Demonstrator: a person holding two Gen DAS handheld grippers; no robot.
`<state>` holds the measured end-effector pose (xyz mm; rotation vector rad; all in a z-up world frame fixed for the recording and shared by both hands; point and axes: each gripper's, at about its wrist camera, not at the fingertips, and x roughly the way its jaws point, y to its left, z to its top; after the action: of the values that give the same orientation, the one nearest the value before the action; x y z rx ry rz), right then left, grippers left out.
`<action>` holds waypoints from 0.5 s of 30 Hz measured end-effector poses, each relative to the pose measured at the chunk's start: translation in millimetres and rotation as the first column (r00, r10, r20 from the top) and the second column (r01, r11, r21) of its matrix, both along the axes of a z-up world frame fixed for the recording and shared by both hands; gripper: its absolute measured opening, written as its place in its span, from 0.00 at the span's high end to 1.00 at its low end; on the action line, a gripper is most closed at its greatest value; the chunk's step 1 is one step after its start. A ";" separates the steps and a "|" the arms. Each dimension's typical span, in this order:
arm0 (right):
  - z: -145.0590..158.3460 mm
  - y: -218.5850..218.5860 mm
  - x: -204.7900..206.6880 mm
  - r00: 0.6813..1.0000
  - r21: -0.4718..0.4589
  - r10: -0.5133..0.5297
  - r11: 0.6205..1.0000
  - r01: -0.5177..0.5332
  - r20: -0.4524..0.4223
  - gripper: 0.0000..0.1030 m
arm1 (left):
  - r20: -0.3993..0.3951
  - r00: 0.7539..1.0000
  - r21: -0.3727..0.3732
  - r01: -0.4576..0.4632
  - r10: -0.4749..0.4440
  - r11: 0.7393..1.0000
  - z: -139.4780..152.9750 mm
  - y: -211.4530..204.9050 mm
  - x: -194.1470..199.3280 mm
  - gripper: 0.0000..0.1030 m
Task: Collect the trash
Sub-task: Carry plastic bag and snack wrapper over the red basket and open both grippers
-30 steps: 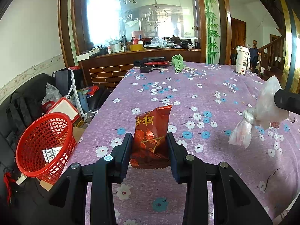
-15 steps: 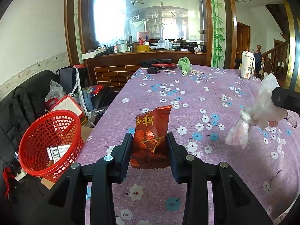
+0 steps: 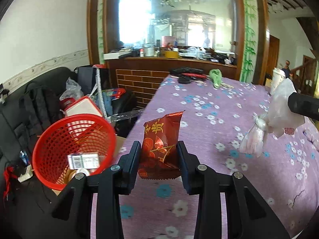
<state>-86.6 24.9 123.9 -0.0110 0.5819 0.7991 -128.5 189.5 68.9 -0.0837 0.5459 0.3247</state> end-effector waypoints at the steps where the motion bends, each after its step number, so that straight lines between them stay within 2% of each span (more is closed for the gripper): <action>1: 1.8 5.8 0.0 1.000 0.000 0.010 1.000 -0.010 0.002 0.95 | 0.004 1.000 -0.007 -0.011 0.011 1.000 1.6 6.1 -1.0 0.66; 9: 16.2 72.2 0.6 0.992 -0.011 0.124 0.992 -0.124 0.012 0.95 | 0.035 0.987 -0.035 -0.157 0.158 0.987 14.0 74.6 -19.4 0.66; 15: 20.0 125.1 2.9 0.979 -0.009 0.204 0.979 -0.204 -0.004 0.95 | 0.018 0.969 -0.066 -0.245 0.247 0.967 7.0 121.2 -33.8 0.66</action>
<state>-83.7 150.0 143.9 -0.0791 0.5931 0.9958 -162.3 310.7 76.0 -0.2180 0.5203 0.5481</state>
